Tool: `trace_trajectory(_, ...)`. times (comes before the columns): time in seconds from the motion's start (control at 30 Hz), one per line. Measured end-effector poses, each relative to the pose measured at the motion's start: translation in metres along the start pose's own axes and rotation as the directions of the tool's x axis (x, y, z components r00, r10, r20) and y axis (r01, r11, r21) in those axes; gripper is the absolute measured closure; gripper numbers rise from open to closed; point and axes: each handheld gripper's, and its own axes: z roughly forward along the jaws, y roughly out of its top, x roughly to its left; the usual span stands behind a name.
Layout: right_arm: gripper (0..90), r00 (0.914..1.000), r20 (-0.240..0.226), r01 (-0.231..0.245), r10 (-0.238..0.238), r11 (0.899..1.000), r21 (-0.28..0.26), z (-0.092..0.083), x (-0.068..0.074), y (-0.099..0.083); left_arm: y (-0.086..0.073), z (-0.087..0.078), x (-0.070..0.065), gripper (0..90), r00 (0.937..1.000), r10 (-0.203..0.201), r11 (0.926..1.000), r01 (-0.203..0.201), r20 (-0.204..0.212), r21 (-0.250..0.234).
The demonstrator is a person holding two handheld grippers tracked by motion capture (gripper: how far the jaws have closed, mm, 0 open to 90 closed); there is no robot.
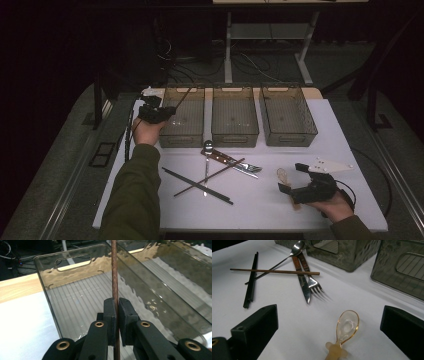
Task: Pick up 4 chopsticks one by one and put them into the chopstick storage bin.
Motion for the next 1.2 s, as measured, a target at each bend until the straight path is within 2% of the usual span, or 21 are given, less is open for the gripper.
trace_trajectory(0.27,1.2,1.0000,-0.005,0.001,-0.001,1.000,0.002,0.000,0.000,0.000,-0.002,0.009,0.007,84.8,0.9994,-0.032,0.9993,0.032,-0.016,0.016)
trace_trajectory(0.43,1.3,1.0000,-0.004,0.001,-0.001,1.000,0.002,0.000,0.000,0.000,-0.004,0.013,0.009,84.8,0.9991,-0.032,0.9989,0.033,-0.026,0.033)
trace_trajectory(0.83,1.3,1.0000,-0.007,0.001,0.000,1.000,0.002,0.000,0.001,0.000,-0.006,0.026,0.005,84.0,0.9990,-0.036,0.9987,0.037,-0.028,0.036)
trace_trajectory(0.87,1.3,1.0000,-0.007,0.001,-0.001,1.000,0.002,0.000,0.001,0.000,-0.006,0.027,0.005,82.8,0.9989,-0.030,0.9987,0.032,-0.036,0.041)
trace_trajectory(0.93,1.3,1.0000,-0.008,0.002,-0.002,1.000,0.001,0.000,0.001,0.000,-0.006,0.028,0.003,73.9,0.9989,-0.021,0.9987,0.023,-0.043,0.046)
trace_trajectory(1.03,1.3,1.0000,-0.006,0.002,-0.002,1.000,-0.001,0.000,0.001,0.000,-0.005,0.027,0.002,65.9,0.9988,-0.017,0.9989,0.019,-0.046,0.044)
trace_trajectory(1.1,1.3,1.0000,-0.006,0.003,-0.003,1.000,-0.003,0.000,0.001,0.000,-0.005,0.026,0.000,62.0,0.9991,-0.009,0.9991,0.011,-0.041,0.042)
trace_trajectory(1.13,1.3,1.0000,-0.006,0.003,-0.003,1.000,-0.004,0.000,0.001,0.000,-0.004,0.024,-0.001,59.5,0.9997,-0.003,0.9992,0.004,-0.023,0.041)
trace_trajectory(1.2,1.3,1.0000,-0.006,0.003,-0.003,1.000,-0.002,0.000,0.001,0.000,-0.004,0.022,-0.003,54.2,0.9999,0.012,0.9991,-0.011,-0.012,0.042)
